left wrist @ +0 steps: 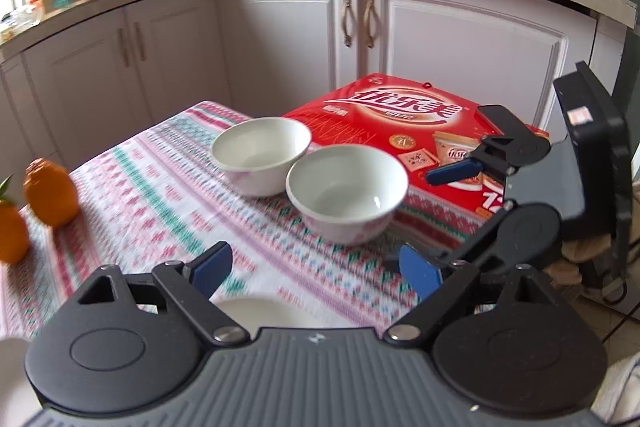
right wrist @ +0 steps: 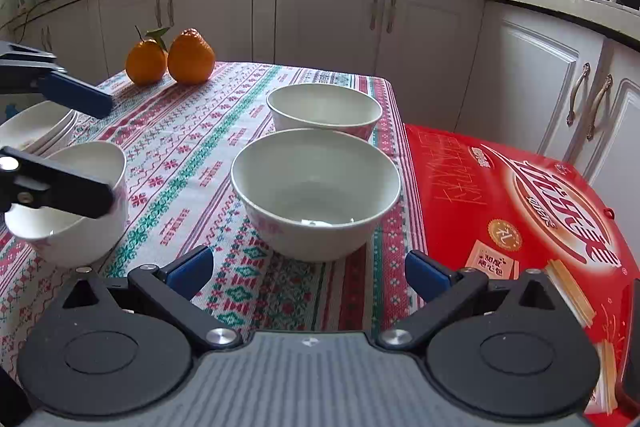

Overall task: Organize plates and bowls
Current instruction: 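Grasp the rim of another white bowl with the left gripper, then carry the held bowl with the left gripper toward the other bowls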

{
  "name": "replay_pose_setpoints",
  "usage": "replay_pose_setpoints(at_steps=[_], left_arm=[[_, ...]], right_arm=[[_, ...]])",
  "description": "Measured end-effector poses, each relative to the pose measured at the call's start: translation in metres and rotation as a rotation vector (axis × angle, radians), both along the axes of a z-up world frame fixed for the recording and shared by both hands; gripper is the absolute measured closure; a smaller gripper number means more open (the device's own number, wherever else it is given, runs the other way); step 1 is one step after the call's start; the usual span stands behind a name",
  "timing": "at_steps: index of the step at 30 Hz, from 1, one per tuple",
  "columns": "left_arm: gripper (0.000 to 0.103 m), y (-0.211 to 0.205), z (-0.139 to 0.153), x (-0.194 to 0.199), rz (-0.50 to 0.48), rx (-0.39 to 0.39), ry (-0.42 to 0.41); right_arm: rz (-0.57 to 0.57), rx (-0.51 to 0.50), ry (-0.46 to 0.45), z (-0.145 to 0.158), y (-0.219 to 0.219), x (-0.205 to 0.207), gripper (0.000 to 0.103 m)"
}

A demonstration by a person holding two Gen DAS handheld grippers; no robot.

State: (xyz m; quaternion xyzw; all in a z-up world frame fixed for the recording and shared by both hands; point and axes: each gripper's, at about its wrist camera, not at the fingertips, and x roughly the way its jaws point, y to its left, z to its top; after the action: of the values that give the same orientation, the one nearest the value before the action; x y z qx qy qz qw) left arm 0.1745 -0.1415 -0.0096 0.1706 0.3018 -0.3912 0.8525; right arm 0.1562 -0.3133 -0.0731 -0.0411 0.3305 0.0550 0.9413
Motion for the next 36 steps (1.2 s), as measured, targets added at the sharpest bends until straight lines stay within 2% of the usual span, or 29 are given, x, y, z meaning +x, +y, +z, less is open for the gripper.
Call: replay_pose_setpoints(at_steps=[6, 13, 15, 18, 24, 27, 32, 36], left_arm=[[0.016, -0.033, -0.009, 0.038, -0.028, 0.011, 0.061], [0.03, -0.054, -0.023, 0.072, -0.039, 0.019, 0.134], [0.03, -0.058, -0.026, 0.077, -0.049, 0.018, 0.149], [0.037, -0.064, -0.03, 0.083, -0.059, 0.026, 0.167], [0.04, -0.07, -0.033, 0.093, -0.072, 0.036, 0.18], [0.046, -0.073, -0.034, 0.097, -0.079, 0.047, 0.184], [0.046, -0.078, -0.035, 0.1, -0.09, 0.044, 0.194], [0.047, -0.079, -0.036, 0.101, -0.098, 0.049, 0.195]], right_arm=[[0.036, 0.002, -0.008, -0.003, -0.003, 0.012, 0.0], [0.066, -0.001, -0.014, -0.004, -0.008, 0.021, 0.002], [0.069, 0.0, -0.019, -0.003, -0.011, 0.022, 0.003], [0.075, 0.004, -0.019, -0.003, -0.014, 0.023, 0.004], [0.089, 0.001, -0.015, -0.004, -0.015, 0.023, 0.008], [0.094, 0.004, -0.014, -0.004, -0.016, 0.024, 0.01], [0.105, 0.003, -0.016, -0.003, -0.017, 0.025, 0.01], [0.119, 0.006, -0.016, -0.002, -0.017, 0.025, 0.015]])
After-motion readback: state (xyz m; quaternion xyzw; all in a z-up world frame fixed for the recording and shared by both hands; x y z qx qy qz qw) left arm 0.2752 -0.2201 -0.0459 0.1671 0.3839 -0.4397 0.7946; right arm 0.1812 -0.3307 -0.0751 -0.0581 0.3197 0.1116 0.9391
